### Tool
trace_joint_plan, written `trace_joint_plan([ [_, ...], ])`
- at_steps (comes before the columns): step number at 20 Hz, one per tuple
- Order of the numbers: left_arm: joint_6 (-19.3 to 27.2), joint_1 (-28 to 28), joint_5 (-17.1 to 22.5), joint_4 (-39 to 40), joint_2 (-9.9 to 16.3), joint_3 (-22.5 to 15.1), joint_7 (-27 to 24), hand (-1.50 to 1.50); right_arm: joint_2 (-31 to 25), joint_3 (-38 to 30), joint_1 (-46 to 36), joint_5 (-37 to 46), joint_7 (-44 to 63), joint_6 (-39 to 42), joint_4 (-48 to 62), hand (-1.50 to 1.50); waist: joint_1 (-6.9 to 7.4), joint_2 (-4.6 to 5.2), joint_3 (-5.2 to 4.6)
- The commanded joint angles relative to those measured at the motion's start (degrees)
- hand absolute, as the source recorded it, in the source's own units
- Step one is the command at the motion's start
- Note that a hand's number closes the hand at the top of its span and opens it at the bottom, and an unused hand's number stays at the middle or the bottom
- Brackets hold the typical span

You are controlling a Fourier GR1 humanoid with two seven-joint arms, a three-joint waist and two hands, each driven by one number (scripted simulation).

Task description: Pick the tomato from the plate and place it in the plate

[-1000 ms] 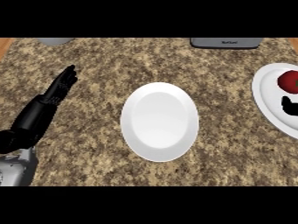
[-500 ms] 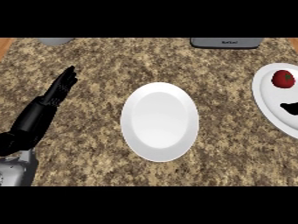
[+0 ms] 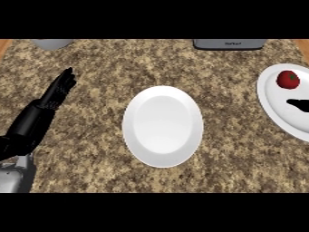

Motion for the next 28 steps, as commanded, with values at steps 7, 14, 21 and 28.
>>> trace_joint_plan([
  [7, 0.1, -1.3, 0.1, -0.3, -0.1, 1.0, 2.3, 0.0, -1.6, -13.4, 5.1, -21.4, -4.8, 23.1, -3.6, -1.5, -0.93, -0.17, -0.02],
  [14, -1.5, -1.2, -0.2, 1.9, -0.1, 1.7, 0.0, 0.0, -10.4, -20.0, 15.2, -29.2, -6.7, 38.7, -5.4, -1.5, -0.61, -0.08, -0.05],
  [21, -2.5, 4.1, -1.2, -1.3, -0.9, 2.3, -2.5, 0.0, -14.7, -22.5, 20.3, -29.7, -10.6, 44.7, -3.5, -1.5, 0.07, -0.01, -0.03],
  [28, -2.2, 0.3, -3.4, 1.9, -2.8, 1.8, -2.4, 0.0, -15.8, -22.8, 23.1, -28.3, -16.9, 48.6, -1.3, -1.5, -0.04, 0.01, -0.04],
])
